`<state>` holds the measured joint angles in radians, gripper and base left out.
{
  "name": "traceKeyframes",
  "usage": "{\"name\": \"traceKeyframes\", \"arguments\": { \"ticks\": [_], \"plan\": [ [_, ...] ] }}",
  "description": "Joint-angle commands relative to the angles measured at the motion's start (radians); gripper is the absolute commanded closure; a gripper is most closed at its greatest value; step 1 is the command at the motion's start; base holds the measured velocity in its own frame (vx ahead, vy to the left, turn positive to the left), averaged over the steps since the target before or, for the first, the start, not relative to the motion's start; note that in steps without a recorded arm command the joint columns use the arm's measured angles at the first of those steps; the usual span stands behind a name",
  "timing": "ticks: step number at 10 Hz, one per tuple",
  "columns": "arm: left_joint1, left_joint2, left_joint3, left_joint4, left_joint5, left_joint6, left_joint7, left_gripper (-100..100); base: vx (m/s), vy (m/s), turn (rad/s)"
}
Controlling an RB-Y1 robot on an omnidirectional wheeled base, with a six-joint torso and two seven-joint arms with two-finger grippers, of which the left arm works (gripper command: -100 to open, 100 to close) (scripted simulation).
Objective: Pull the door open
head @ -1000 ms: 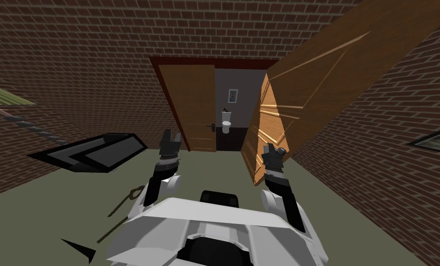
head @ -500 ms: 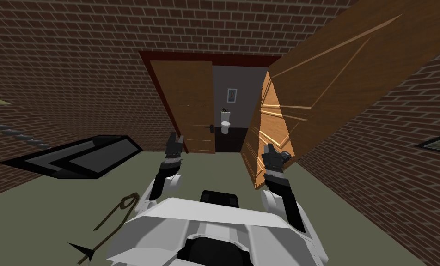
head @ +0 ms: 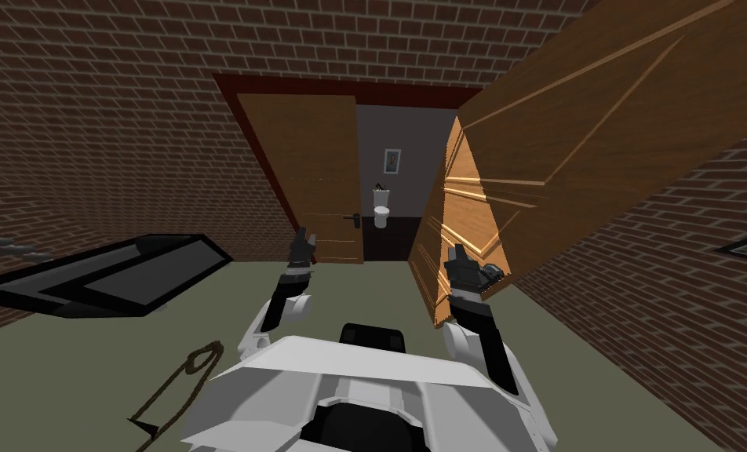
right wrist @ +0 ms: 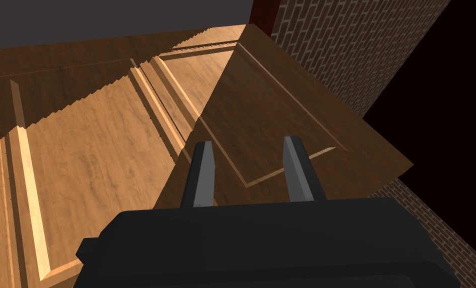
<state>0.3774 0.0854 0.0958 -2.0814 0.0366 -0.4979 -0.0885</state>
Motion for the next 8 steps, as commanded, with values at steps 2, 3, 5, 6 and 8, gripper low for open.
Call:
{"name": "traceKeyframes", "arguments": {
  "ticks": [2, 3, 5, 6, 8],
  "plan": [
    [-0.023, 0.009, 0.008, 0.052, 0.006, 0.014, 0.010, -100, 0.091, 0.005, -0.035],
    [-0.039, 0.014, 0.013, 0.090, 0.011, 0.024, 0.017, -100, 0.114, 0.011, -0.052],
    [-0.055, 0.020, 0.018, 0.129, 0.015, 0.034, 0.024, -100, 0.129, 0.006, -0.043],
    [-0.063, 0.023, 0.021, 0.148, 0.017, 0.040, 0.028, -100, 0.117, 0.003, -0.026],
    [-0.079, 0.028, 0.026, 0.187, 0.022, 0.050, 0.035, -100, 0.112, 0.002, -0.030]
  ]
}}
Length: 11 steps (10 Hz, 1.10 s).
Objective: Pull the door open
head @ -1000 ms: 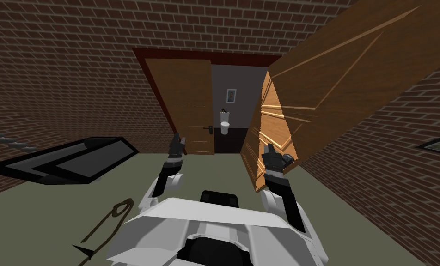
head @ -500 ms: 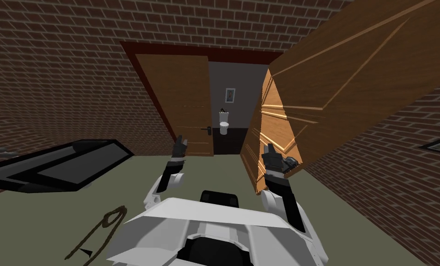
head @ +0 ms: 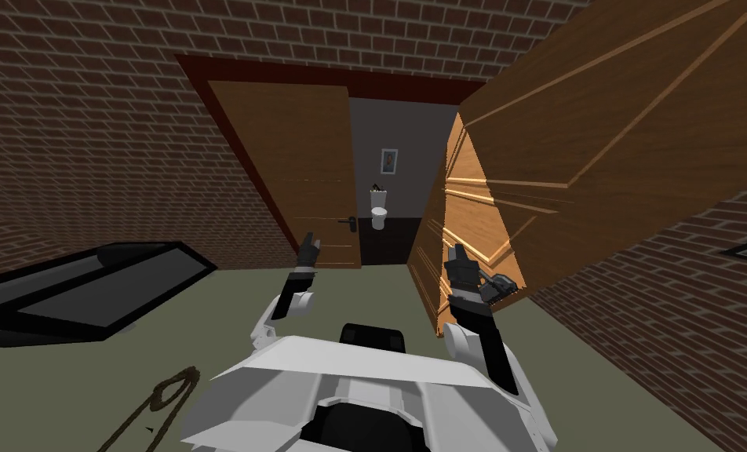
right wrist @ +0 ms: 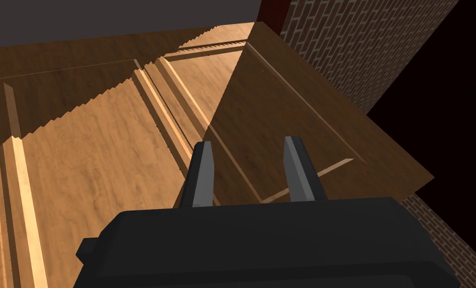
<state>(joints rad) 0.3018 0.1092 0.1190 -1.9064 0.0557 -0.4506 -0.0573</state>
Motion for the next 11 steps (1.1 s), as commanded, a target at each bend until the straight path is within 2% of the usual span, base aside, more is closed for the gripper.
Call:
{"name": "traceKeyframes", "arguments": {
  "ticks": [1, 2, 11],
  "plan": [
    [-0.011, 0.006, 0.006, 0.032, 0.005, 0.009, 0.008, -100, 0.094, 0.010, -0.037],
    [-0.028, 0.011, 0.011, 0.072, 0.009, 0.019, 0.015, -100, 0.126, -0.001, -0.059],
    [-0.101, 0.031, 0.034, 0.247, 0.029, 0.067, 0.048, -100, 0.105, 0.009, -0.034]
  ]
}}
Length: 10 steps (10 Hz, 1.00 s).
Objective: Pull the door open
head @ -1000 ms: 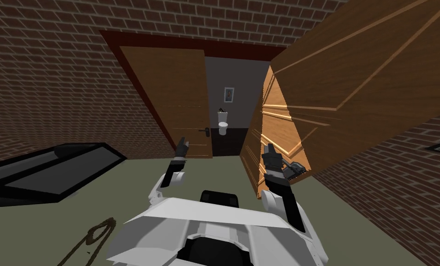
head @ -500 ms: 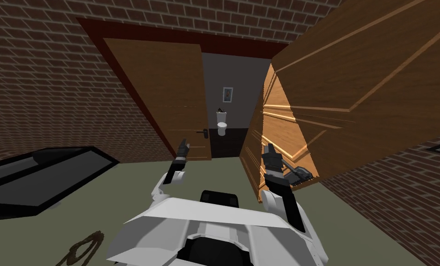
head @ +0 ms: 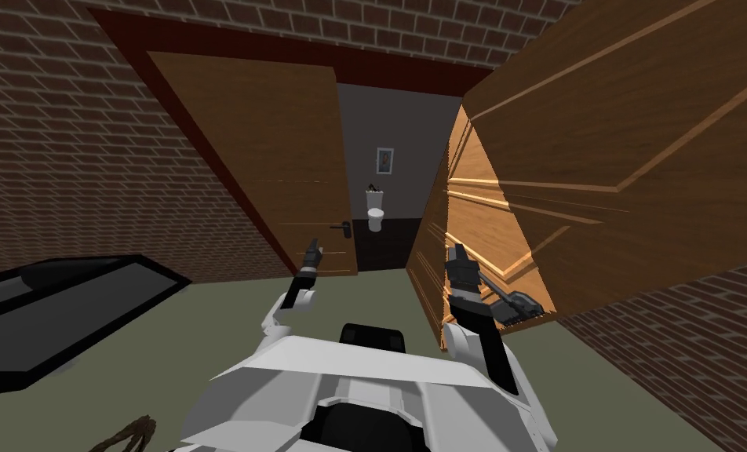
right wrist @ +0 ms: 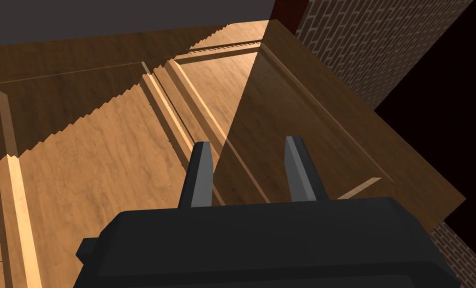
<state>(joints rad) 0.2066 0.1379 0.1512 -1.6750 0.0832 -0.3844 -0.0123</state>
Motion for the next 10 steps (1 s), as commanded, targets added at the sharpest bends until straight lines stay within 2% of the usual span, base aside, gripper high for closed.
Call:
{"name": "traceKeyframes", "arguments": {
  "ticks": [1, 8, 10],
  "plan": [
    [-0.013, 0.005, 0.004, 0.035, 0.004, 0.006, 0.007, -100, 0.089, -0.001, -0.037],
    [-0.064, 0.017, 0.020, 0.158, 0.018, 0.039, 0.030, -100, 0.098, 0.013, -0.030],
    [-0.084, 0.022, 0.027, 0.206, 0.023, 0.053, 0.039, -100, 0.109, 0.022, -0.045]
  ]
}}
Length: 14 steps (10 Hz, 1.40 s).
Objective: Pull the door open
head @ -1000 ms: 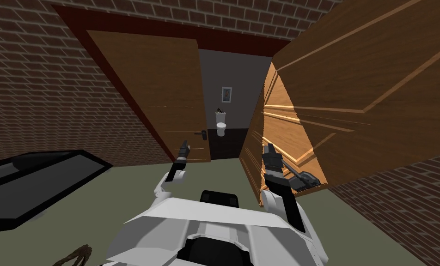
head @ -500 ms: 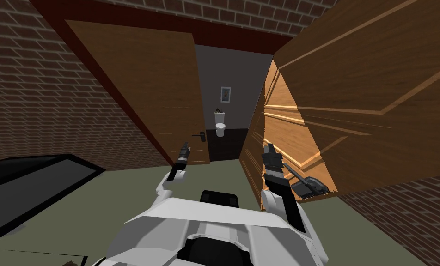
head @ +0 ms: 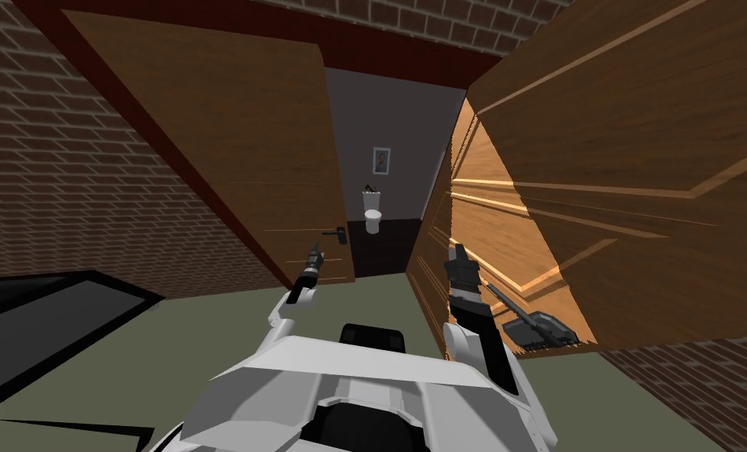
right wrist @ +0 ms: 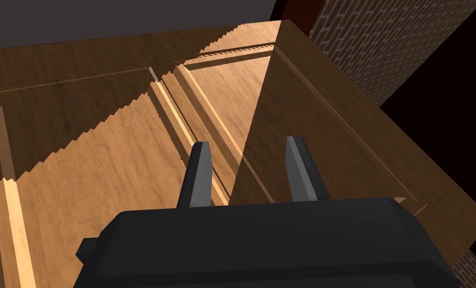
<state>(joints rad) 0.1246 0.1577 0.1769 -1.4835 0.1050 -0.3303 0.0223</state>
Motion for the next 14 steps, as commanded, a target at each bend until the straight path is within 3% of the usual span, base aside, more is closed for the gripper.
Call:
{"name": "traceKeyframes", "arguments": {
  "ticks": [1, 8, 9, 14],
  "plan": [
    [-0.008, 0.003, 0.003, 0.028, 0.003, 0.002, 0.007, -100, 0.113, 0.015, -0.023],
    [-0.068, 0.016, 0.022, 0.173, 0.020, 0.042, 0.034, -100, 0.153, 0.019, -0.034],
    [-0.069, 0.016, 0.021, 0.171, 0.018, 0.033, 0.031, -100, 0.070, 0.017, -0.008],
    [-0.051, 0.103, 0.073, 0.248, 0.054, -0.013, 0.088, -100, 0.166, 0.007, -0.135]
  ]
}}
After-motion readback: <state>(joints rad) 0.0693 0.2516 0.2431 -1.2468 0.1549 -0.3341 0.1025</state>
